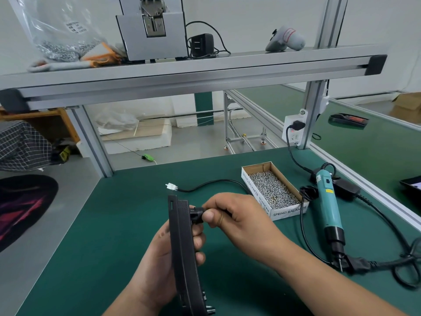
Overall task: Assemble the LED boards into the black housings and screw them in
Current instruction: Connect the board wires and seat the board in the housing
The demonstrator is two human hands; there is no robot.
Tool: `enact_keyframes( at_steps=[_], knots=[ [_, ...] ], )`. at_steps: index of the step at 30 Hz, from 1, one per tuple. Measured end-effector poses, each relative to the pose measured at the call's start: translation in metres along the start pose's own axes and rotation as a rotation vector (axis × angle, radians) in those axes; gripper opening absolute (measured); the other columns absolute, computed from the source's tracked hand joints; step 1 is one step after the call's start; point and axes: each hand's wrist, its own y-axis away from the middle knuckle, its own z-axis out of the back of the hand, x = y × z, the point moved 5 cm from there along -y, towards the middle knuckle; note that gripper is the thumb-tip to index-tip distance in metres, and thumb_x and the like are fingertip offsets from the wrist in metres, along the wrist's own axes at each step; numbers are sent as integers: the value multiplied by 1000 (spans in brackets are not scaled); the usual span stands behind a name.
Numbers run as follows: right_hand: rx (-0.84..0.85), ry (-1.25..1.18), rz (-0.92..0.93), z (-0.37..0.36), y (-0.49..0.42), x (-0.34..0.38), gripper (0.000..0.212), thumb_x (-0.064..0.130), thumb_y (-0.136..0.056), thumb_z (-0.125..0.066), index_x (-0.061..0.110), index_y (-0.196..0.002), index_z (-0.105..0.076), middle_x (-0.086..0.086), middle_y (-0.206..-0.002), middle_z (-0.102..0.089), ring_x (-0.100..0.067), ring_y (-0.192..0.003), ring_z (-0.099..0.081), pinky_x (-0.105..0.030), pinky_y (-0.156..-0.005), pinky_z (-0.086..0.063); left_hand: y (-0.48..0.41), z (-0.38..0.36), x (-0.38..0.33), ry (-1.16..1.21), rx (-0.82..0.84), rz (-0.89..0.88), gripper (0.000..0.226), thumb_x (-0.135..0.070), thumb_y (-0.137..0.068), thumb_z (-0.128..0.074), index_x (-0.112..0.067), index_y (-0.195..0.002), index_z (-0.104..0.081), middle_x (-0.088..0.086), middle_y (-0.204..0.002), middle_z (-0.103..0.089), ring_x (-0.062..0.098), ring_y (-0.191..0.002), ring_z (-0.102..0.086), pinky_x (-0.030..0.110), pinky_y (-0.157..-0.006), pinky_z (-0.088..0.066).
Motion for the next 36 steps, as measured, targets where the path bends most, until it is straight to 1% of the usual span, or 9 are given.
enact_keyframes(
  at_steps=[2, 6, 11, 13, 16, 20, 24, 28, 36],
  knots=[
    [5, -2, -17, 0, 0, 0, 16, 30, -100, -63, 20, -91, -72, 13, -80, -66, -6, -77, -62, -18, -65, -43, -2, -1, 4, 80, 42, 15, 20, -20, -101, -57, -7, -115, -61, 8, -88, -52, 16, -65, -53, 30, -53, -51],
    [11, -102, -71, -4, 2, -3, 19, 19, -102, -67, 30, -86, -69, 25, -72, -64, 2, -66, -60, -10, -61, -40, -2, -5, 4, 158, -11, 24, 34, -14, -111, -28, -5, -115, -61, 9, -85, -51, 17, -63, -51, 28, -49, -50],
    [0, -180, -116, -14, 5, -2, 18, 23, -101, -66, 25, -84, -68, 11, -73, -68, -3, -60, -57, -17, -60, -43, 0, -3, 4, 122, -40, 47, 27, -11, -105, -37, -6, -115, -62, 10, -85, -52, 17, -62, -51, 28, -48, -50],
    [8, -217, -140, -16, 5, -5, 15, 27, -99, -64, 21, -87, -71, 2, -78, -71, -4, -63, -57, -21, -63, -46, -2, -2, 3, 80, -37, 29, 24, -13, -96, -57, -6, -119, -59, 8, -85, -54, 16, -62, -53, 28, -48, -49],
    [29, -260, -145, -12, 4, -8, 12, 23, -101, -66, 20, -95, -76, 7, -85, -74, -3, -76, -63, -24, -73, -50, -5, -1, 1, 42, -51, -5, 59, -27, -67, -96, -6, -113, -66, 9, -86, -62, 17, -61, -59, 30, -50, -53],
    [-46, -68, -65, 0, 0, -11, 14, 30, -99, -71, 27, -109, -82, 11, -98, -64, -13, -105, -60, -31, -93, -47, -7, 1, -7, -33, -102, -169, 25, -26, -91, -73, -19, -114, -78, 11, -103, -77, 20, -75, -74, 36, -61, -62],
    [-145, -326, -135, 17, 2, -10, 40, 52, -98, -57, 21, -111, -79, 10, -97, -71, -7, -95, -64, -29, -87, -46, -2, 1, -24, -106, -127, -349, 49, -35, -73, -92, -17, -114, -72, 13, -111, -76, 28, -95, -74, 44, -80, -64],
    [55, -357, -11, 18, 8, 9, 81, 87, -87, -49, 19, -123, -73, -4, -106, -74, -21, -98, -70, -40, -84, -55, 13, -6, -41, -460, -253, -629, 53, -58, -66, -96, -29, -104, -71, 2, -105, -76, 21, -97, -71, 35, -85, -59],
    [143, -320, 68, 19, 7, 13, 37, 37, -89, -70, 20, -122, -70, 10, -107, -70, -17, -99, -68, -23, -86, -49, 27, -28, -38, -807, -192, -909, 39, -17, -84, -79, -26, -121, -73, -4, -111, -74, 15, -105, -71, 17, -90, -53]
  ],
)
